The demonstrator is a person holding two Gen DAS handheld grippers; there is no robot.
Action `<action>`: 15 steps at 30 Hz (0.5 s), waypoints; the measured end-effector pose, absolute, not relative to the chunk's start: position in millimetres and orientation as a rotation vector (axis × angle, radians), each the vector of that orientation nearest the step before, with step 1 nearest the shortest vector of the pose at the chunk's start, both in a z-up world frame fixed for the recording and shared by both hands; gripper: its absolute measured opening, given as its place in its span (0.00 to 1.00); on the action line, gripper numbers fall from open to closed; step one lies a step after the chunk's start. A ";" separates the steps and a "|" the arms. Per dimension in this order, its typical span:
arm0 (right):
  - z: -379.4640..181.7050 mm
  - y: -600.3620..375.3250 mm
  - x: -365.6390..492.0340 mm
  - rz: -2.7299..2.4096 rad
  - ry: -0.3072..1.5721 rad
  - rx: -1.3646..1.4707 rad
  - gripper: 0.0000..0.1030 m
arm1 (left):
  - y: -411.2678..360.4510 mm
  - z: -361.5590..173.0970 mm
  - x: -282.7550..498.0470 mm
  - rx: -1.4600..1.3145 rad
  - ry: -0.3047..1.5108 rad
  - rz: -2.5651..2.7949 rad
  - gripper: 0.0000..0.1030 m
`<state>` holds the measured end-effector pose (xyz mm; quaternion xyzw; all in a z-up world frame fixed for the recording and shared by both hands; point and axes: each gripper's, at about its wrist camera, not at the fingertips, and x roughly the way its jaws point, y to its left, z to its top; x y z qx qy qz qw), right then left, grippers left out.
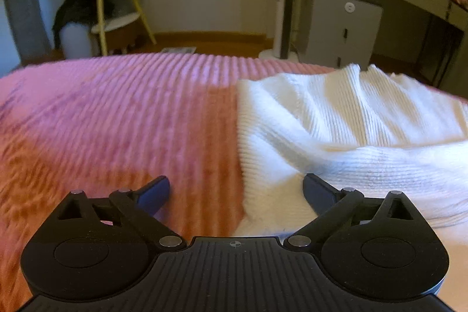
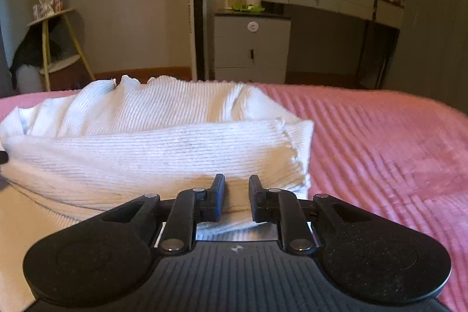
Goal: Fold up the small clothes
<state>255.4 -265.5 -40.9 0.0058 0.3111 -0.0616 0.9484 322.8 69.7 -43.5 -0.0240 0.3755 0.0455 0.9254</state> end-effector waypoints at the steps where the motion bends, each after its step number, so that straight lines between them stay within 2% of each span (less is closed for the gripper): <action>1: -36.1 -263.3 247.6 -0.130 0.624 0.001 0.16 | 73.4 -38.2 316.9 -0.065 0.772 0.106 0.97; 8: -29.2 -247.8 180.8 -0.091 0.639 0.051 0.18 | 81.2 -28.3 248.0 -0.073 0.817 0.061 0.97; 15: -15.1 -238.2 113.0 -0.045 0.695 0.056 0.22 | 65.6 -35.2 176.5 0.044 0.883 0.032 0.97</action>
